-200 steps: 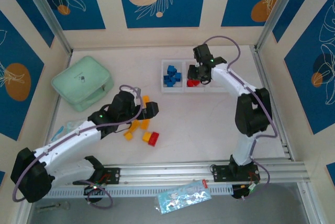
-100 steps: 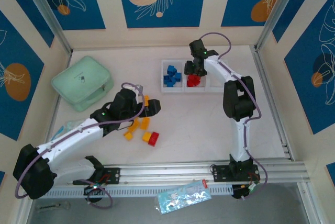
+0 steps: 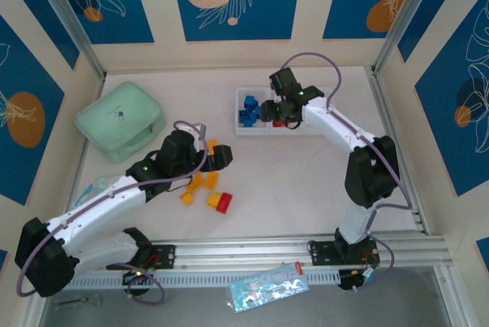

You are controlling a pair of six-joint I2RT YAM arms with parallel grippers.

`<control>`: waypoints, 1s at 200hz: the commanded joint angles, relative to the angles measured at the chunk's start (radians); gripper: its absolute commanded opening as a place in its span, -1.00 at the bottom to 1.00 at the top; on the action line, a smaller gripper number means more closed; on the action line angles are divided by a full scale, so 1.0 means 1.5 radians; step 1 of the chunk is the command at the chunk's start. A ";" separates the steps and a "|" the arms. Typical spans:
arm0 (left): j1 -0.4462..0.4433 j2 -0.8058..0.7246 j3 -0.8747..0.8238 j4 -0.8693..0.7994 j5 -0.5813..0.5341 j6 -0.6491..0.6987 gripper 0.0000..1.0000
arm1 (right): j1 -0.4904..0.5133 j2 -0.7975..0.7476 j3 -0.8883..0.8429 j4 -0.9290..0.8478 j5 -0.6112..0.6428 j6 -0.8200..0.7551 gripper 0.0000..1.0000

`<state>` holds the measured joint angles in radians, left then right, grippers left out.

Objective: Sort the legos into containers by color
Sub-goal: Place the lego in the container, then pick up the lego from the bottom-center of the table.

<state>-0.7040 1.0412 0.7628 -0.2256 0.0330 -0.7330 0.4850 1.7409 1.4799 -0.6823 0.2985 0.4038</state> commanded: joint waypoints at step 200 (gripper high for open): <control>0.009 -0.254 -0.116 -0.233 -0.105 -0.065 0.99 | 0.405 -0.037 -0.281 0.127 -0.099 0.211 0.57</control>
<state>-0.7013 0.6872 0.6041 -0.5312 -0.0921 -0.8131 1.0771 1.6524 1.0698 -0.5369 0.1780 0.6899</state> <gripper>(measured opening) 0.994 0.783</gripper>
